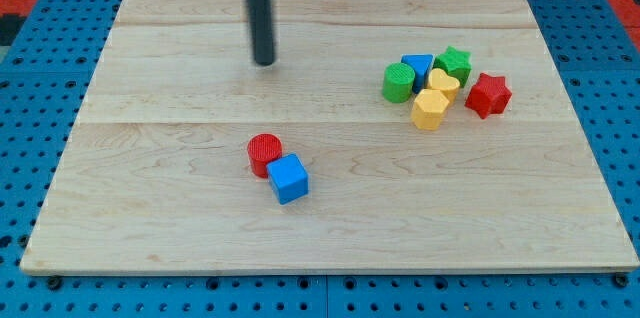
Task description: Move red circle right to the yellow hexagon
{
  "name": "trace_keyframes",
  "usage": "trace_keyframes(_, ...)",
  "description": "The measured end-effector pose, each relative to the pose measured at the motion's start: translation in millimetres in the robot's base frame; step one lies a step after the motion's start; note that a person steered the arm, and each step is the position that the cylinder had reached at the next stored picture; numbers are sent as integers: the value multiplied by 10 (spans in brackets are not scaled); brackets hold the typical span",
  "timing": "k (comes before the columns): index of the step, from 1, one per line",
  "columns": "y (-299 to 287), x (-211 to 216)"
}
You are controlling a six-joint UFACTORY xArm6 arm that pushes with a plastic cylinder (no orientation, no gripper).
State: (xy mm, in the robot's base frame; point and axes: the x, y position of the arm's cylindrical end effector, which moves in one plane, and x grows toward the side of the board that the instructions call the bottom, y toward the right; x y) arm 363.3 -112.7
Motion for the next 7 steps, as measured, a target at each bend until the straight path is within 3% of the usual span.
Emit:
trace_keyframes(1, -754, 297)
trace_keyframes(3, -790, 874)
trace_keyframes(4, -493, 1361)
trace_keyframes(6, 898, 1381)
trace_keyframes(7, 1130, 1363)
